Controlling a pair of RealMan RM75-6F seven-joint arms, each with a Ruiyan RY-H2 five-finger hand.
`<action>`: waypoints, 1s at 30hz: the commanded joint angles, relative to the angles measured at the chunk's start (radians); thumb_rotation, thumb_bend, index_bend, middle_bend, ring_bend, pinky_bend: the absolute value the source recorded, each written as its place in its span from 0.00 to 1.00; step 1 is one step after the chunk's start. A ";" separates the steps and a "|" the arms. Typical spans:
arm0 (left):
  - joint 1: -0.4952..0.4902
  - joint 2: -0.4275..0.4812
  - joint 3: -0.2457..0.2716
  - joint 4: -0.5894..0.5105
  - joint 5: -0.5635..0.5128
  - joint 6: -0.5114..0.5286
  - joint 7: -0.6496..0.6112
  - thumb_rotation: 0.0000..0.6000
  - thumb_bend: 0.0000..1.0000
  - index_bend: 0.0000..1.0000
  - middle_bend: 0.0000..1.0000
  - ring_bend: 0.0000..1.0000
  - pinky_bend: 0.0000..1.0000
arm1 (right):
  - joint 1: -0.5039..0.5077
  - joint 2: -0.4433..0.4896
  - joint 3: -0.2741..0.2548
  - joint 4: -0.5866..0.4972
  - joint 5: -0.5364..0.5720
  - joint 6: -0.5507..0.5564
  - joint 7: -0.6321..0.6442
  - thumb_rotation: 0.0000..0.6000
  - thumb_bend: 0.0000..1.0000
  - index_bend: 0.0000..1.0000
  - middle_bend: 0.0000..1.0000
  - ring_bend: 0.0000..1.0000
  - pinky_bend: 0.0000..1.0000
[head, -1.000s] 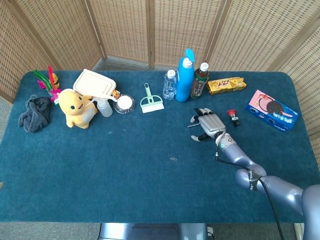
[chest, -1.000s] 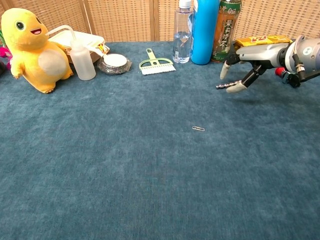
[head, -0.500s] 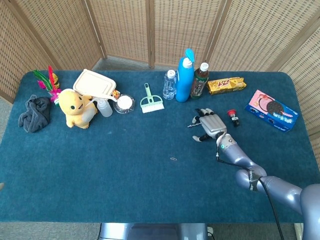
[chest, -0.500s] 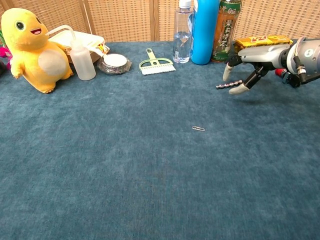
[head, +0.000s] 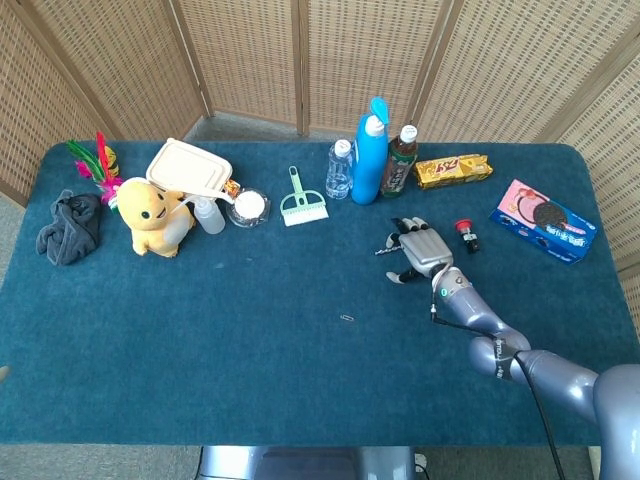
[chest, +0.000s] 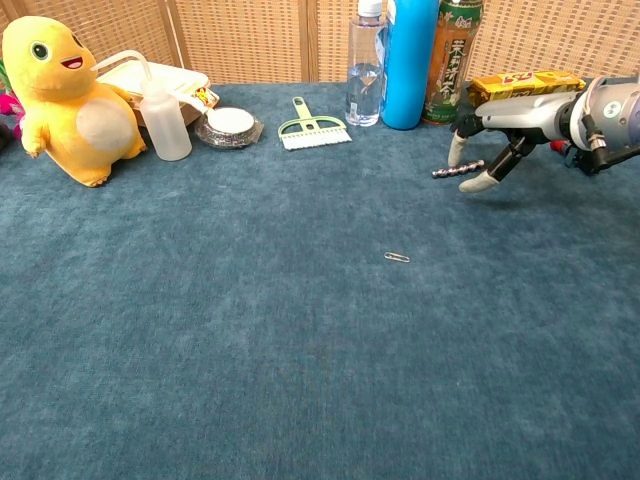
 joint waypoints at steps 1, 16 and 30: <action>0.001 0.000 0.000 0.000 0.001 0.001 -0.001 1.00 0.36 0.00 0.00 0.00 0.05 | 0.003 0.003 -0.003 -0.003 0.008 -0.001 -0.006 0.69 0.32 0.35 0.00 0.00 0.00; 0.004 0.002 0.004 -0.001 0.011 0.008 -0.002 1.00 0.36 0.00 0.00 0.00 0.05 | -0.034 0.063 -0.014 -0.141 -0.078 0.103 0.012 0.69 0.32 0.56 0.00 0.00 0.00; 0.004 0.002 0.006 -0.001 0.016 0.009 -0.004 1.00 0.36 0.00 0.00 0.00 0.05 | -0.061 0.076 -0.034 -0.132 -0.147 0.164 0.012 0.86 0.32 0.35 0.00 0.00 0.00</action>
